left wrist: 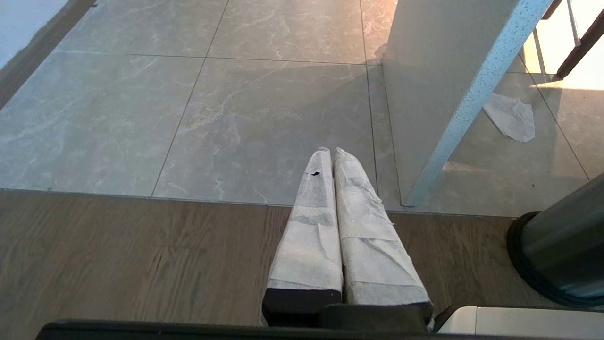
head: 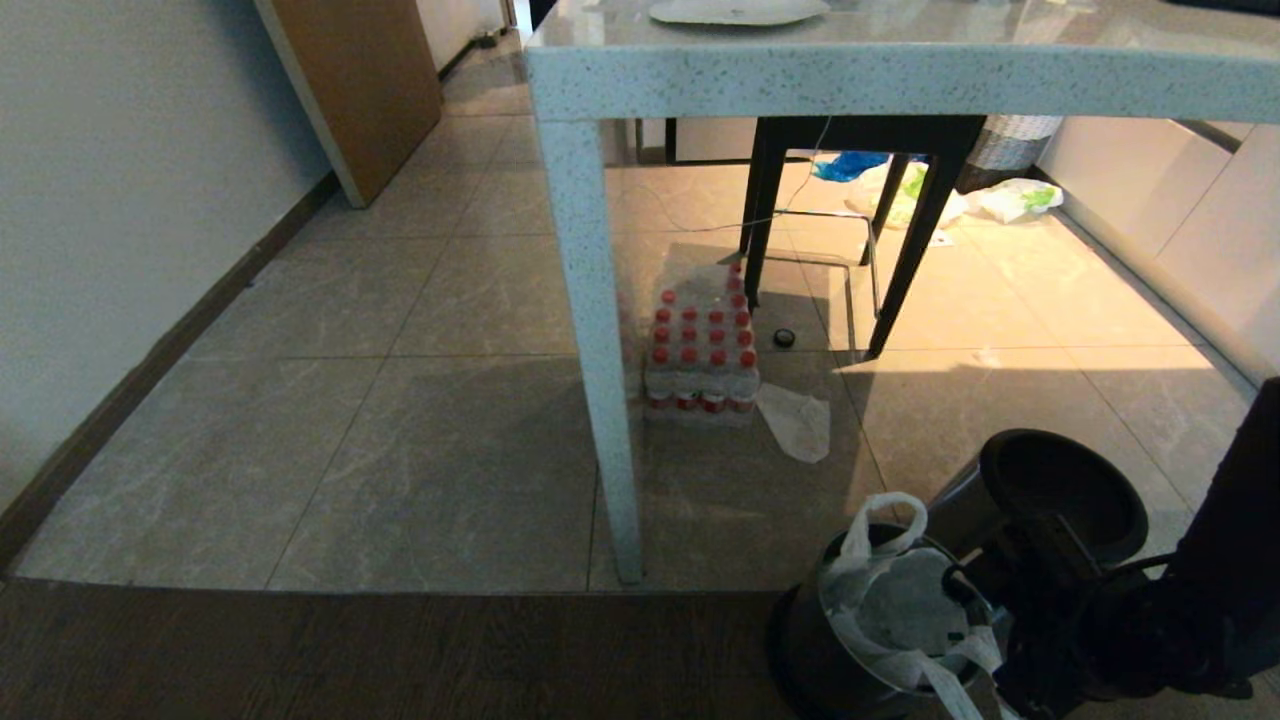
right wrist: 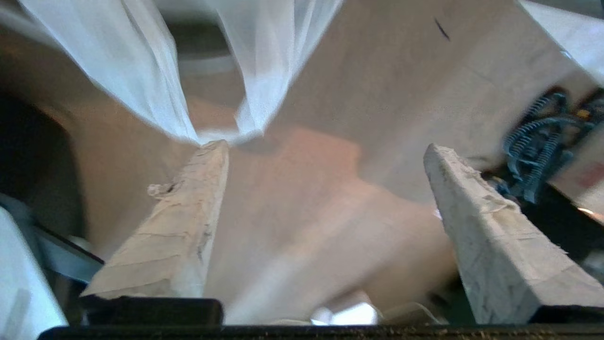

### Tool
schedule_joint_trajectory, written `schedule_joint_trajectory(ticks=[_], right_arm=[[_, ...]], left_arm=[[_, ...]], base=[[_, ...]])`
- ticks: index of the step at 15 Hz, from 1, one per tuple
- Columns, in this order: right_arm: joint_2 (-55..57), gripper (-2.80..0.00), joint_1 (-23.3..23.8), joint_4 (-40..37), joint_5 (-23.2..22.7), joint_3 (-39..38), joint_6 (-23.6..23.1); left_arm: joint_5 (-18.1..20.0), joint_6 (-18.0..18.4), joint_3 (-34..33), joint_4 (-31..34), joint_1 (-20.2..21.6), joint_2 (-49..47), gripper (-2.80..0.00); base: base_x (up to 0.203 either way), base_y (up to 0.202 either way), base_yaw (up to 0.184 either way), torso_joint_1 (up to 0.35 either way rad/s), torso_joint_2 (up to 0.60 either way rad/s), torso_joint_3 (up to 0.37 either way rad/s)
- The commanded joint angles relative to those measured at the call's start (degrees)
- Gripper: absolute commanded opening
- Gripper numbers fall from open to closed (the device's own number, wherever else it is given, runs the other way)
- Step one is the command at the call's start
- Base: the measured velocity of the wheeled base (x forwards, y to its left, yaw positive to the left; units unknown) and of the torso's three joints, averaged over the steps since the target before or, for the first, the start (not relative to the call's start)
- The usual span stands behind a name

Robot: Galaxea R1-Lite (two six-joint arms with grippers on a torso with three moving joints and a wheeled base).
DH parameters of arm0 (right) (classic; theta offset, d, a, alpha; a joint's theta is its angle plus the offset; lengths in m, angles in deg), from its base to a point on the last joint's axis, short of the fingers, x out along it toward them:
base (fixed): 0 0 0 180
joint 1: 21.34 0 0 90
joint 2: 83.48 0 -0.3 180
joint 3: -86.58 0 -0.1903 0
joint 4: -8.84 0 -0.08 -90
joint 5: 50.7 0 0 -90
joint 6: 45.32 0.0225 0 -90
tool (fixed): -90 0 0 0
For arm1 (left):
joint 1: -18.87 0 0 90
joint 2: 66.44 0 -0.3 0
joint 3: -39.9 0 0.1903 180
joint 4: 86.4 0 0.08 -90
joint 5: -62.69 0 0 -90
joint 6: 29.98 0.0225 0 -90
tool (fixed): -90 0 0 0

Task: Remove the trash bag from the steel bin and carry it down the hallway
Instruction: Pick up the trash bag

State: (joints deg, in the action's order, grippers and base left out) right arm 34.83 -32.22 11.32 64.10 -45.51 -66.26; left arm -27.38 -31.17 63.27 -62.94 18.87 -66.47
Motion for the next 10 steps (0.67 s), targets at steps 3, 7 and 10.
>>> schedule_joint_trajectory(ticks=[3,7,10], right_arm=[[2.3,0.00,-1.8,2.2,7.8,-2.2,-1.2],[3.5,0.00,-4.3,5.2,9.9,-2.9,-0.3],[3.7,0.00,-5.8,5.6,11.1,-3.4,-0.3]], left_arm=[[0.0,0.0,0.0,0.0,0.0,0.0,-2.80],[0.0,0.0,0.0,0.0,0.0,0.0,-2.80],[0.0,0.0,0.0,0.0,0.0,0.0,-2.80]], base=[[0.000,0.000,0.000,0.000,0.00,0.000],[0.000,0.000,0.000,0.000,0.00,0.000],[0.000,0.000,0.000,0.000,0.00,0.000]])
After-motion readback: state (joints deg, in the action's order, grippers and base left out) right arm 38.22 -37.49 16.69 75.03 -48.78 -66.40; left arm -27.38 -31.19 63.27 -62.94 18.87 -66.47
